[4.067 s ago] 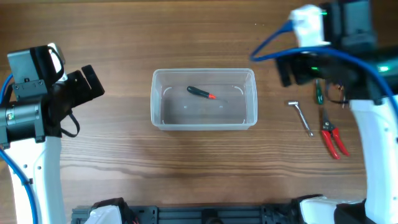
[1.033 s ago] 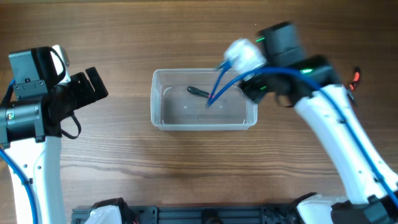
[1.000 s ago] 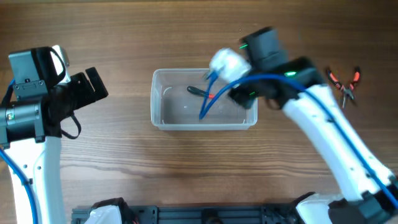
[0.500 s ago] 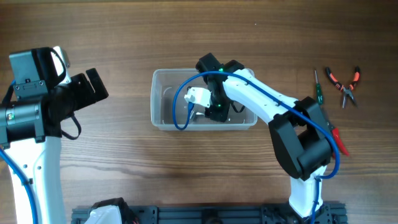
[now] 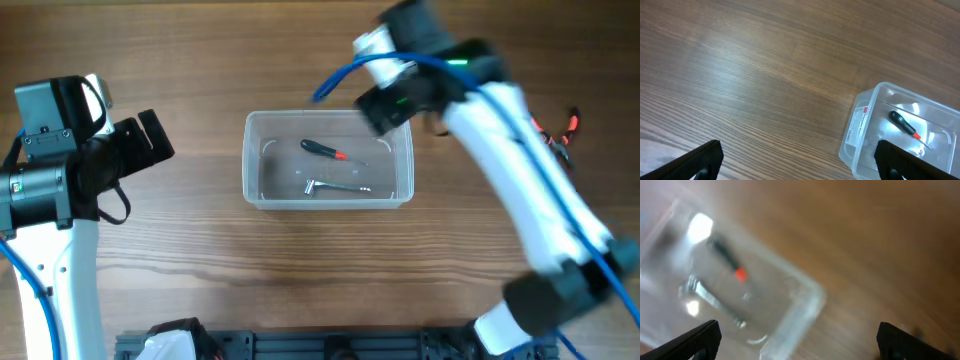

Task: Pack container
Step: 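Lower the wrench into the container and release it, then grasp the green screwdriver with the right gripper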

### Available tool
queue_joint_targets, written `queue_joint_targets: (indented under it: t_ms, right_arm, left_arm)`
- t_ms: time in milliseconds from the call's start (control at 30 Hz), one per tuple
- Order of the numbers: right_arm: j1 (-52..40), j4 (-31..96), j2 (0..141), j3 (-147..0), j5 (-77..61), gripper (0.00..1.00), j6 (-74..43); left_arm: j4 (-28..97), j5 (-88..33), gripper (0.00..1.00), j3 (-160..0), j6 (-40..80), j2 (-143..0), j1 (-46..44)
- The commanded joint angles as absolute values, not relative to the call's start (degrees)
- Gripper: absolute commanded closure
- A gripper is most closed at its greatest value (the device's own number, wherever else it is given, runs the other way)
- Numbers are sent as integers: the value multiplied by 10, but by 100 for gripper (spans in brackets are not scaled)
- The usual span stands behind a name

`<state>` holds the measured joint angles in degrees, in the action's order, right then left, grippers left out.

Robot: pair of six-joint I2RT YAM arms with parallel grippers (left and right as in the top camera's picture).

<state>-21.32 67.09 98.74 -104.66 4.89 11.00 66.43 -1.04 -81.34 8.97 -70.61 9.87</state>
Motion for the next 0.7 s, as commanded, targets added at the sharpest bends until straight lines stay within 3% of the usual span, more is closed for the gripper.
queue_joint_targets:
  t_ms: [0,67,267,533,667]
  right_arm:
    - [-99,682,924,-1055,75,0,-30]
    - [-3,709,943,-1054,73,0,-36]
    - [142,725,1069,-1054,14,0,-29]
    - [157,723,1232,-1050,12,0,0]
    - [157,674,1240,-983,12,0,30]
  left_arm:
    - [662,-19,0,-817,95,-705,102]
    - [665,-19,0,-817,95,-705,102]
    - [667,-19,0,-817,95,-705,102]
    - [667,-19,0,-817,95,-705,102]
    - [667,-19,0,-817,95,-705,102]
